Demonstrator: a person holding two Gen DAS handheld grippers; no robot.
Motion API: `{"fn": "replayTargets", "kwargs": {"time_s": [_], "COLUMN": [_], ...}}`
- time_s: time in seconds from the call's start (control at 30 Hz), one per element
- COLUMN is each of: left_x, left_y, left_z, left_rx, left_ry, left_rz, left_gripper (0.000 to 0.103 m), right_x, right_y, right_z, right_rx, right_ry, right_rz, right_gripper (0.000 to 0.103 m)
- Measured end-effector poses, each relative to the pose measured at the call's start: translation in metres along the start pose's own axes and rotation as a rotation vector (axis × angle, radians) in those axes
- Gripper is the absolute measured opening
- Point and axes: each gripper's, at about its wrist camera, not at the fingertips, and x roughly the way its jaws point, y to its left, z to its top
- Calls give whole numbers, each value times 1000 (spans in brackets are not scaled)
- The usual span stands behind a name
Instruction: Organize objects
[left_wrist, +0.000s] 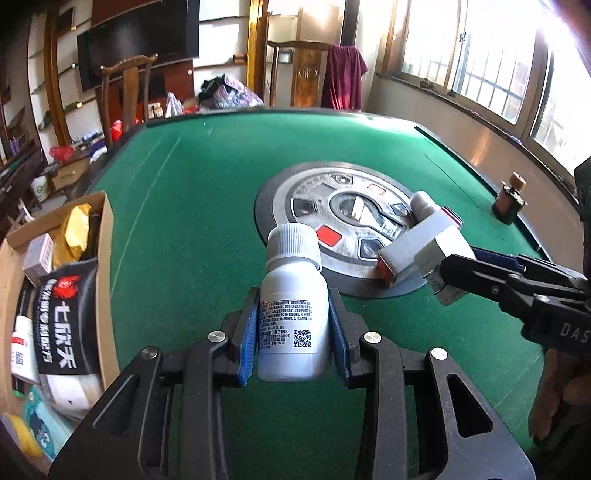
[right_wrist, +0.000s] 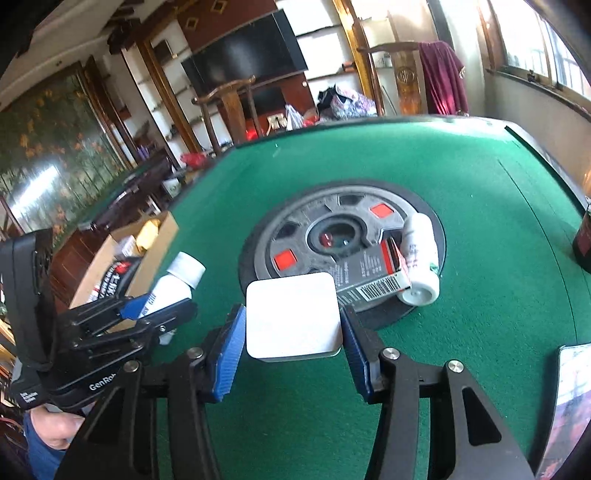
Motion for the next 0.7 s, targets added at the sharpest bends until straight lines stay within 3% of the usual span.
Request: {"fn": "replayTargets", "kwargs": {"time_s": [0.23, 0.7], "left_x": [-7, -40], "left_y": [0, -8], "left_z": [-1, -20], "left_rx": [10, 45], "left_ry": [-49, -170], "left_rz": [34, 183], "left_gripper": [34, 34], "right_x": [0, -4], "right_y": [-1, 0], "right_z": [0, -1], "right_rx": [10, 16], "right_ry": [-5, -25], "right_rz": [0, 7], "right_gripper": [51, 51]}}
